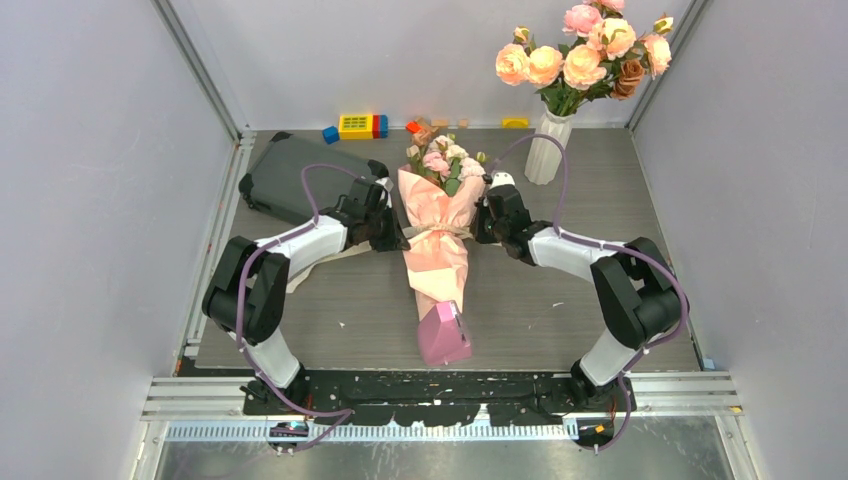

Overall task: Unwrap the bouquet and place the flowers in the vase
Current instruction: Untie the ribbon from the wrapping paper.

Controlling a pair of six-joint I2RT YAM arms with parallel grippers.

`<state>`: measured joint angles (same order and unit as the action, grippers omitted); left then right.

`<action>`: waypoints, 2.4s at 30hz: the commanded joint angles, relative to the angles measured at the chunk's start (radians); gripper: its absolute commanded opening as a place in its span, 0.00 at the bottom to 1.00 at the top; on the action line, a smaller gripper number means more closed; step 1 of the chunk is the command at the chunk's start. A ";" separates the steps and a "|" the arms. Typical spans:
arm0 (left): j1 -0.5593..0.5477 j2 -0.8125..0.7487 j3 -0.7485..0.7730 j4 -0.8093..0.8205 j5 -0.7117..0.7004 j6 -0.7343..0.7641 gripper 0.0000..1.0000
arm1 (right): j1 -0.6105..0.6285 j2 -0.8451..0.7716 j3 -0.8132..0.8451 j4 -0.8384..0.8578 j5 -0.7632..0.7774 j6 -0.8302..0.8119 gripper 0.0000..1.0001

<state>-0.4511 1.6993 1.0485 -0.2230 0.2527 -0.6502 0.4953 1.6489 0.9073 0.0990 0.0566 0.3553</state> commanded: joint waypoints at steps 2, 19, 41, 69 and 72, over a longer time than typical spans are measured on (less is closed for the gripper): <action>0.009 -0.041 -0.003 -0.009 -0.018 0.003 0.00 | -0.002 -0.038 -0.024 0.042 0.096 0.077 0.00; 0.019 -0.055 -0.017 -0.014 -0.021 0.007 0.00 | -0.001 -0.052 -0.129 0.051 0.218 0.314 0.00; 0.019 -0.071 0.006 -0.032 0.001 0.035 0.00 | -0.209 -0.158 -0.169 0.172 -0.267 0.182 0.41; 0.019 -0.068 0.008 -0.033 0.007 0.041 0.00 | -0.243 0.081 0.007 0.048 -0.358 0.129 0.47; 0.019 -0.067 0.006 -0.033 0.007 0.041 0.00 | -0.243 0.082 0.003 0.067 -0.378 0.139 0.42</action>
<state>-0.4397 1.6730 1.0401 -0.2459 0.2543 -0.6235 0.2539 1.7313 0.8761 0.1383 -0.2916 0.4858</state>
